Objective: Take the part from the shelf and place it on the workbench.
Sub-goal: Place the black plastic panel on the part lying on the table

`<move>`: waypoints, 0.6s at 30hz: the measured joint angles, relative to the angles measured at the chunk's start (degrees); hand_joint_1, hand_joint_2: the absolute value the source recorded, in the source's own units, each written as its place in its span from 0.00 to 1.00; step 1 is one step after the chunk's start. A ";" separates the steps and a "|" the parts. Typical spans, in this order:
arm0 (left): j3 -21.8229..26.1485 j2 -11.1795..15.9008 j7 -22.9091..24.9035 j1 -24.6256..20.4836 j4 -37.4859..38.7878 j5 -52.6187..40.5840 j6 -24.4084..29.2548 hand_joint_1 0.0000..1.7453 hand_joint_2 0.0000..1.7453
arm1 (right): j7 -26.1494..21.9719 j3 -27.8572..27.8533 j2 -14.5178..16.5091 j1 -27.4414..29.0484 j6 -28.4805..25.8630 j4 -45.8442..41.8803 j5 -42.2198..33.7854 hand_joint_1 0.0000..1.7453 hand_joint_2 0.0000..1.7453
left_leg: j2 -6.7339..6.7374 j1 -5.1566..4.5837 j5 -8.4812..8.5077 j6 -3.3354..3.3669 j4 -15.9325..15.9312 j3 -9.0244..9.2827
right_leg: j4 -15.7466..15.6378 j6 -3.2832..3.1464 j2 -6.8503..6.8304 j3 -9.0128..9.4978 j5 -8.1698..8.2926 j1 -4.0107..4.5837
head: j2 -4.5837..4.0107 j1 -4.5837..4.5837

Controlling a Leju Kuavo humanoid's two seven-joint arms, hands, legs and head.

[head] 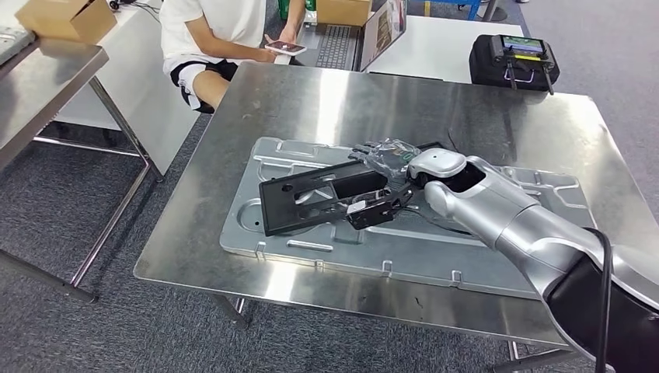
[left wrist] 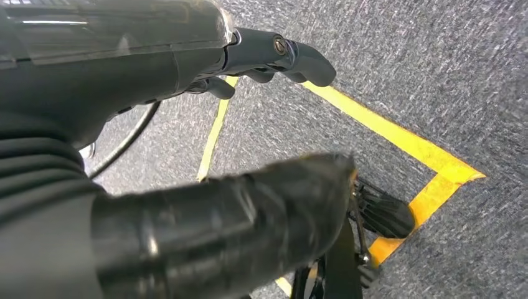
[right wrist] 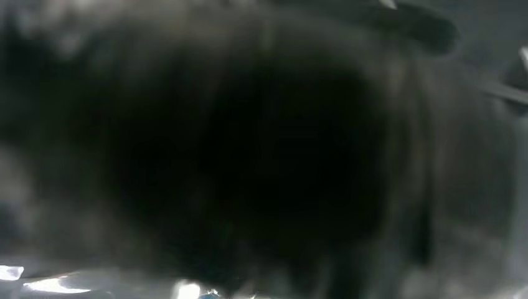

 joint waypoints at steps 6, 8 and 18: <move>0.02 -0.02 -0.12 0.07 0.00 -0.07 -0.02 0.00 0.00 | 0.14 0.02 -0.53 -0.11 0.12 -0.04 -0.08 0.00 0.00 | -0.06 0.00 -0.01 -0.22 1.17 -1.01 | -3.85 0.51 -0.13 2.85 3.38 -0.81 | 0.01 0.00; 0.02 -0.02 -0.16 -0.01 0.00 -0.06 -0.02 0.00 0.00 | 0.16 0.02 -0.58 -0.39 0.10 -0.10 -0.15 0.00 0.00 | -0.12 -0.12 0.18 -0.84 1.42 -1.37 | -8.12 0.15 -0.05 4.76 4.74 -0.55 | 0.01 -0.02; 0.02 -0.28 -0.17 -0.06 0.04 0.05 -0.11 0.00 0.00 | 0.45 0.02 -0.50 -1.26 0.42 -0.24 -0.26 0.00 0.00 | -0.13 0.22 -10.54 -2.98 17.71 -6.84 | -9.03 -2.80 -0.44 0.96 8.70 -0.01 | 0.00 -0.03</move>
